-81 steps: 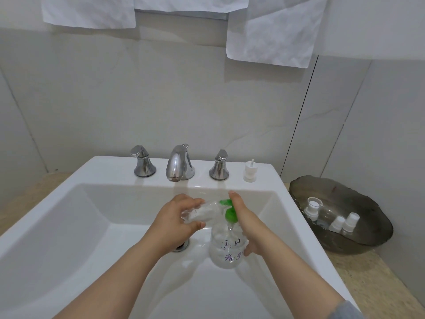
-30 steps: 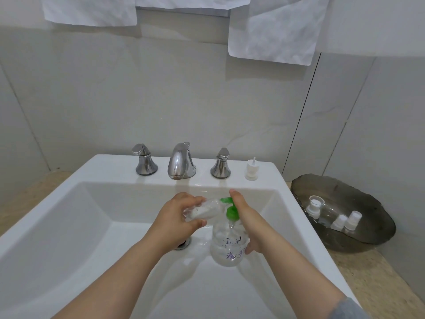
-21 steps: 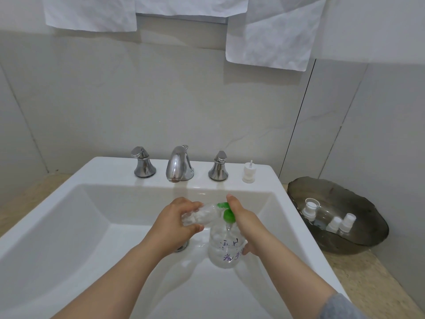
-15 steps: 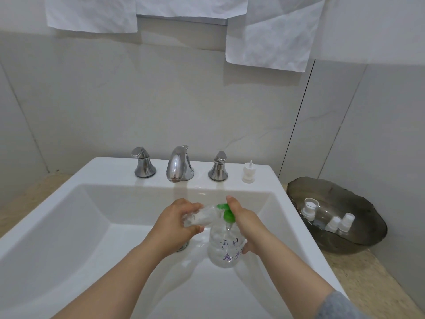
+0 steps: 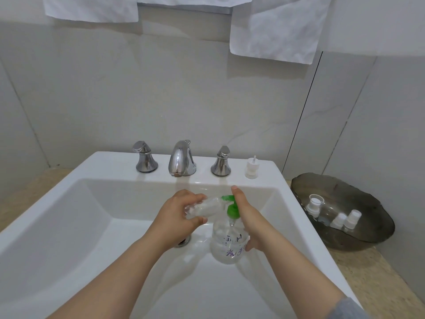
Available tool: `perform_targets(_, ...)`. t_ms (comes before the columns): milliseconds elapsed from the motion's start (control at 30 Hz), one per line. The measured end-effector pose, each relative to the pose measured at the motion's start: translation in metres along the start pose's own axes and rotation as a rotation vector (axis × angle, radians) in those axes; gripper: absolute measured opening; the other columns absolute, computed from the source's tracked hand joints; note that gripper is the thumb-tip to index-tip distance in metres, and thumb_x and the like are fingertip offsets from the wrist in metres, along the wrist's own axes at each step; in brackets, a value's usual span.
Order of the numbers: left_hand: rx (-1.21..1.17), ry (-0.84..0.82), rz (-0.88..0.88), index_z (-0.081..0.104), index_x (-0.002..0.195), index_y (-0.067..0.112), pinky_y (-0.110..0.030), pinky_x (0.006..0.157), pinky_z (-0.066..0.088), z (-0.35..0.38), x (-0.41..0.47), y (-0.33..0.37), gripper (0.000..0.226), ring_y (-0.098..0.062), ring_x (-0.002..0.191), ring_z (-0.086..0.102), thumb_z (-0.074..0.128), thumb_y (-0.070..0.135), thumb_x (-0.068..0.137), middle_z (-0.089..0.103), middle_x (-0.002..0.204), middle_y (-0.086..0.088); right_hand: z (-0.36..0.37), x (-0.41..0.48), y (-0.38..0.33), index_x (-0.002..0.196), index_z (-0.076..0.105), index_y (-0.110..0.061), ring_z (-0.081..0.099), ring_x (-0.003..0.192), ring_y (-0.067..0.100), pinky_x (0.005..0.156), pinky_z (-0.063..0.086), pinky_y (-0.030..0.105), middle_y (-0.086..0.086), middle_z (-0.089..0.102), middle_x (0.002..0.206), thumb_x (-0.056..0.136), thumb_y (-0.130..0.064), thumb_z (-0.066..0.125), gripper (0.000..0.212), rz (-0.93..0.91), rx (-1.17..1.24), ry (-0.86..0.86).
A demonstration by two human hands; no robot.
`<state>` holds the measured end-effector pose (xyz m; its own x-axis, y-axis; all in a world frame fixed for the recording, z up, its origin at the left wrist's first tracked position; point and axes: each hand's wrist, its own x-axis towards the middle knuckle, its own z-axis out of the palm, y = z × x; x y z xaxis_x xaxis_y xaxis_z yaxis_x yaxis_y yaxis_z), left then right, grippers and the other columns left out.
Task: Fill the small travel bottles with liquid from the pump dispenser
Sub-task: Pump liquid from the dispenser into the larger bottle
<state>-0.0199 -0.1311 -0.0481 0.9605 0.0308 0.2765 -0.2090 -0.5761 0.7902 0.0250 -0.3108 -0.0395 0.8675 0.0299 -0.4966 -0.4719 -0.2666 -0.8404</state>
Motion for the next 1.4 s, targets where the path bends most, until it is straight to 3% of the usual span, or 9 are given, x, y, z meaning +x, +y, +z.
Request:
perform_targets(100,0.001,0.005,0.012,0.066,0.113,0.027,0.002,0.073,0.033,0.000,0.000,0.000,0.043,0.005,0.093,0.053,0.077,0.012,0.074,0.055,0.100,0.013,0.001,0.004,-0.001,0.146,0.037,-0.028,0.029,0.138,0.039,0.104,0.029,0.064,0.003,0.035,0.151,0.082,-0.081,0.032,0.083,0.026,0.000,-0.009)
perform_targets(267,0.003,0.008,0.018,0.066,0.113,0.027,0.003,0.071,0.032,0.000,0.000,-0.001,0.043,0.008,0.088,0.053,0.077,0.012,0.074,0.055,0.099,0.012,0.000,0.006,-0.001,0.146,0.036,-0.027,0.030,0.138,0.039,0.105,0.029,0.065,0.003,0.034,0.151,0.080,-0.081,0.036,0.085,0.041,-0.003,-0.001)
perform_targets(433,0.024,0.000,0.004,0.065,0.116,0.029,0.000,0.074,0.035,0.000,0.001,-0.001,0.045,-0.006,0.094,0.055,0.077,0.014,0.075,0.055,0.101,0.011,0.002,0.004,-0.003,0.144,0.040,-0.022,0.036,0.134,0.039,0.103,0.034,0.064,0.007,0.038,0.148,0.081,-0.078,0.041,0.084,0.048,-0.004,0.021)
perform_targets(600,0.038,-0.014,-0.002,0.064,0.118,0.028,-0.005,0.075,0.036,0.001,0.000,-0.003,0.047,-0.007,0.096,0.056,0.078,0.015,0.075,0.055,0.102,0.011,-0.001,-0.001,-0.003,0.139,0.045,-0.020,0.038,0.131,0.039,0.102,0.035,0.062,0.007,0.043,0.142,0.086,-0.071,0.044,0.074,0.040,0.003,0.021)
perform_targets(767,0.078,-0.035,-0.005,0.064,0.118,0.027,-0.004,0.076,0.035,0.002,-0.002,-0.004,0.047,-0.004,0.094,0.054,0.078,0.016,0.074,0.054,0.101,0.014,-0.002,-0.004,-0.004,0.125,0.051,-0.017,0.042,0.124,0.038,0.097,0.040,0.062,0.007,0.045,0.125,0.088,-0.065,0.046,0.060,0.011,-0.037,0.029)
perform_targets(900,0.084,-0.033,-0.012,0.064,0.119,0.026,-0.006,0.077,0.035,0.002,-0.001,-0.004,0.049,-0.008,0.094,0.055,0.078,0.016,0.073,0.054,0.101,0.014,0.000,-0.006,-0.004,0.111,0.050,-0.019,0.043,0.103,0.032,0.090,0.043,0.056,0.005,0.046,0.117,0.091,-0.063,0.043,0.050,-0.015,-0.047,0.045)
perform_targets(1033,0.057,-0.037,-0.014,0.065,0.120,0.024,-0.011,0.078,0.038,0.002,0.000,-0.005,0.049,-0.008,0.094,0.056,0.078,0.015,0.074,0.054,0.101,0.011,0.001,-0.006,-0.003,0.105,0.052,-0.018,0.043,0.097,0.029,0.084,0.042,0.048,0.006,0.048,0.111,0.091,-0.065,0.039,0.051,-0.049,-0.069,0.068)
perform_targets(1200,0.027,-0.011,0.009,0.065,0.115,0.030,0.000,0.073,0.035,-0.001,0.001,-0.003,0.046,-0.001,0.093,0.054,0.078,0.014,0.074,0.056,0.100,0.012,0.002,-0.004,-0.002,0.137,0.046,-0.022,0.042,0.125,0.036,0.089,0.038,0.054,0.006,0.045,0.136,0.081,-0.080,0.037,0.081,-0.009,-0.041,0.029)
perform_targets(1400,0.020,-0.020,0.005,0.064,0.117,0.031,-0.003,0.076,0.036,-0.002,0.001,-0.002,0.046,-0.003,0.094,0.054,0.076,0.015,0.075,0.055,0.103,0.011,0.002,-0.002,-0.004,0.144,0.041,-0.027,0.036,0.133,0.039,0.098,0.035,0.060,0.004,0.039,0.147,0.076,-0.086,0.033,0.091,-0.001,-0.059,0.005)
